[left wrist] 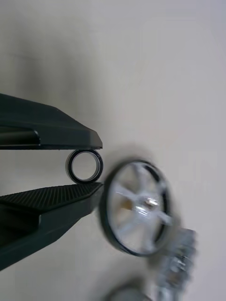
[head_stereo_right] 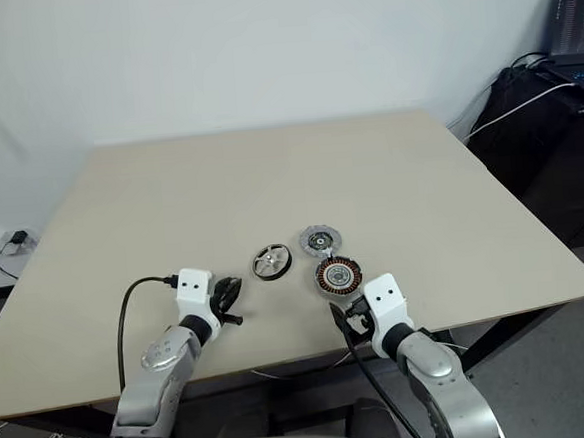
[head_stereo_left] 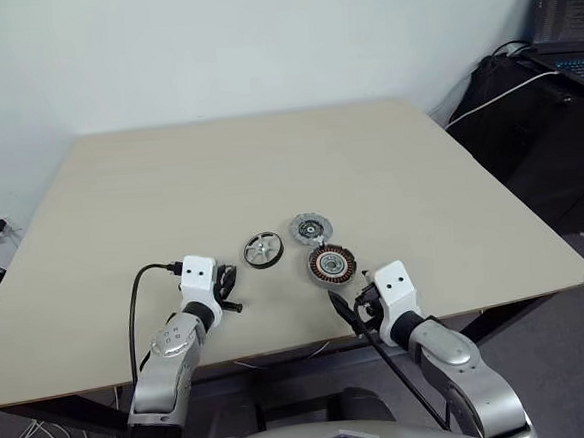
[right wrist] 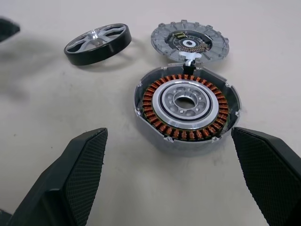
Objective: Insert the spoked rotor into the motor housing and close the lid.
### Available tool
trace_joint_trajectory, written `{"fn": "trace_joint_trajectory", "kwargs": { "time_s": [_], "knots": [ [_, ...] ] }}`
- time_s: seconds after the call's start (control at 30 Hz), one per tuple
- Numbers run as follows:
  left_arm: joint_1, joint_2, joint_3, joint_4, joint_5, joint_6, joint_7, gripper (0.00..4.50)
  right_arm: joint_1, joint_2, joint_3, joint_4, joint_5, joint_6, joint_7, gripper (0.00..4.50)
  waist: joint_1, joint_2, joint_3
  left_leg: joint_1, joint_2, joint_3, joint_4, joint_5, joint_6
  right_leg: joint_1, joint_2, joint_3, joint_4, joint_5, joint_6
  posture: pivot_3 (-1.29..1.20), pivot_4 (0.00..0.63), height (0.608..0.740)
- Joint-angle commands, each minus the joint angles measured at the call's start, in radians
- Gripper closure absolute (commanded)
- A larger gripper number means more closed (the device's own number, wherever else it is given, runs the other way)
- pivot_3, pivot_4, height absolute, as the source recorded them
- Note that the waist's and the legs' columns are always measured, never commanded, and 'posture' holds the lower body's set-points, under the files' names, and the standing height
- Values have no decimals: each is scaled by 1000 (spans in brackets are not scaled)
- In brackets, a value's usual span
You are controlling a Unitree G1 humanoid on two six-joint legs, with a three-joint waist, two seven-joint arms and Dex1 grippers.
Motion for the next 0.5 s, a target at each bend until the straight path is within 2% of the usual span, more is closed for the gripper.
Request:
{"fn": "trace_joint_trajectory", "kwargs": {
  "time_s": [0.03, 0.3, 0.5],
  "knots": [
    [-58, -18, -55, -39, 2, 6, -17, 3831, -18, 6, -2, -13, -3, -16, -6, 0, 1, 0, 0, 0, 0, 0, 0, 0, 0, 0, 0, 0, 0, 0, 0, 0, 0, 740],
    [-193, -91, -218, 42, 37, 16, -52, 3831, -10, 13, 7, -26, -11, -15, -14, 0, 3, -1, 0, 0, -1, -1, 0, 3, 5, 0, 0, 0, 0, 0, 0, 0, 0, 740],
    [-309, -114, -282, 169, 72, -16, -87, 3831, -6, 19, 12, -34, -14, -12, -19, 0, 1, -1, 0, -1, -1, -2, 1, 3, 5, 0, 1, 1, 0, 0, 0, 0, 0, 740]
  ]
}}
